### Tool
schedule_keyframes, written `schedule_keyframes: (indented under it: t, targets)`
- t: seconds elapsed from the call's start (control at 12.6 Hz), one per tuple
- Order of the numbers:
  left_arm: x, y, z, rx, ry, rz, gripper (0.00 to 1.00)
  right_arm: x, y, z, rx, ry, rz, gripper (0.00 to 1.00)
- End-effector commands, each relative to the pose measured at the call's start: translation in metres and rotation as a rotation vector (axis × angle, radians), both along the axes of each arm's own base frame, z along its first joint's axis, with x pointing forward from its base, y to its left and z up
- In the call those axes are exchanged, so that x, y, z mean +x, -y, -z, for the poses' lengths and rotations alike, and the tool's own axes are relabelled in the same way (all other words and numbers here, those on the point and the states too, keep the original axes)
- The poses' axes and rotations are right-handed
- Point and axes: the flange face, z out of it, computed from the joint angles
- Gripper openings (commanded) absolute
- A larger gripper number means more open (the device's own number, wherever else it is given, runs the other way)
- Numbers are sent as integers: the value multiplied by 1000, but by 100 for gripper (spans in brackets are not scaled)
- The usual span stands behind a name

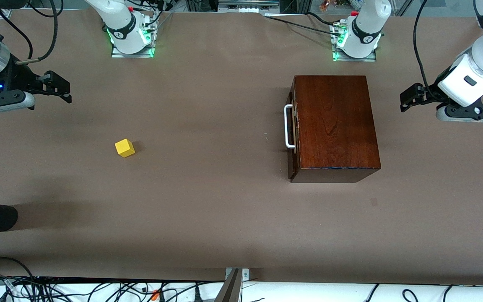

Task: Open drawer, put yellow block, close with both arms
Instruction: 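Move the left gripper to the white drawer handle of the box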

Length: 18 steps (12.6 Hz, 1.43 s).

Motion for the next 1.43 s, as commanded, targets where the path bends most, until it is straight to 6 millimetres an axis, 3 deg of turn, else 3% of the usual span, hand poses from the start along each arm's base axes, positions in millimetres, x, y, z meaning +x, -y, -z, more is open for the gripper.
schedule_keyframes:
  t: [0.0, 0.47, 0.71, 0.87, 1.11, 1.35]
  targets:
    - [0, 1, -5, -1, -5, 14, 100, 4, 0, -6, 18, 8, 7, 100]
    - [-3, 1, 4, 11, -61, 30, 100, 5, 1, -5, 15, 7, 2, 100]
    - [-2, 10, 5, 4, -74, 45, 100, 5, 0, -5, 16, 7, 1, 100]
    - [-4, 30, 6, 10, -78, 83, 100, 5, 1, -5, 16, 7, 3, 100]
    - [4, 114, 25, 14, -45, 174, 100, 5, 1, -5, 16, 7, 1, 100]
    - [11, 214, 59, -3, -54, 73, 100, 5, 2, -5, 16, 7, 3, 100]
